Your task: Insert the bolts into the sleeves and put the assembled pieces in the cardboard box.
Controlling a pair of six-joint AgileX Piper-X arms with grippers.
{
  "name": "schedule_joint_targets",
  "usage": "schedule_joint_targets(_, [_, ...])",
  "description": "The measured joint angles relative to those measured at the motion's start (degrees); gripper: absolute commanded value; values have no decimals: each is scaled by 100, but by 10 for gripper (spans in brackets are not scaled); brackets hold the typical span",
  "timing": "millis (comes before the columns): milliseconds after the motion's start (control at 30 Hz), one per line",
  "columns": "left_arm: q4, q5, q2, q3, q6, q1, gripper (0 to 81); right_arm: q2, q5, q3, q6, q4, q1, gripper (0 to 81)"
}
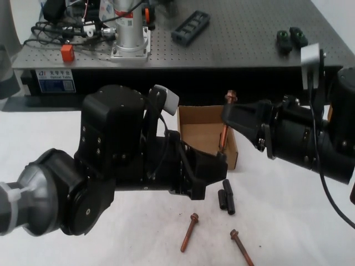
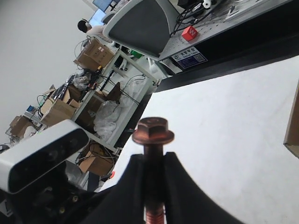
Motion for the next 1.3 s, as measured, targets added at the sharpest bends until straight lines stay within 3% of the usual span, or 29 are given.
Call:
schedule_joint_targets(533, [-165,-198,0,5,0,0,6,0,-284,0,-519,191,0,1])
schedule_joint_targets(633, [-252,-440,0,5,0,0,6,0,-334,0,-690,215,0,135])
schedule_joint_targets(733, [-305,-847,0,5,172,0,6,-14,-532,0,-826,212,0,392])
schedule_joint_targets(767, [-319,-969,0,5,217,0,6,-22,-572,0,-843,212,-12,436])
schedule_joint_targets(867, [-343,-1300,0,5,257,0,6,-86,-628,0,-903,305,-130,403])
schedule_joint_targets(900, [-350,-1868,0,5,259,0,6,-150,-642,0,-961,410,-253,386])
schedule_joint_targets(933, [-350,-1936,0,5,259,0,6,-231,-644,0,-1063,562,-417,374])
schedule_joint_targets(1033, [-1,-3066,334,-543,-31,100,6,-485,-553,0,-1415,1131,-984,370])
schedule_joint_targets(1300, [2742,-3573,2813,-4166,436,306,6,-811,210,0,-2079,2545,-1587,366])
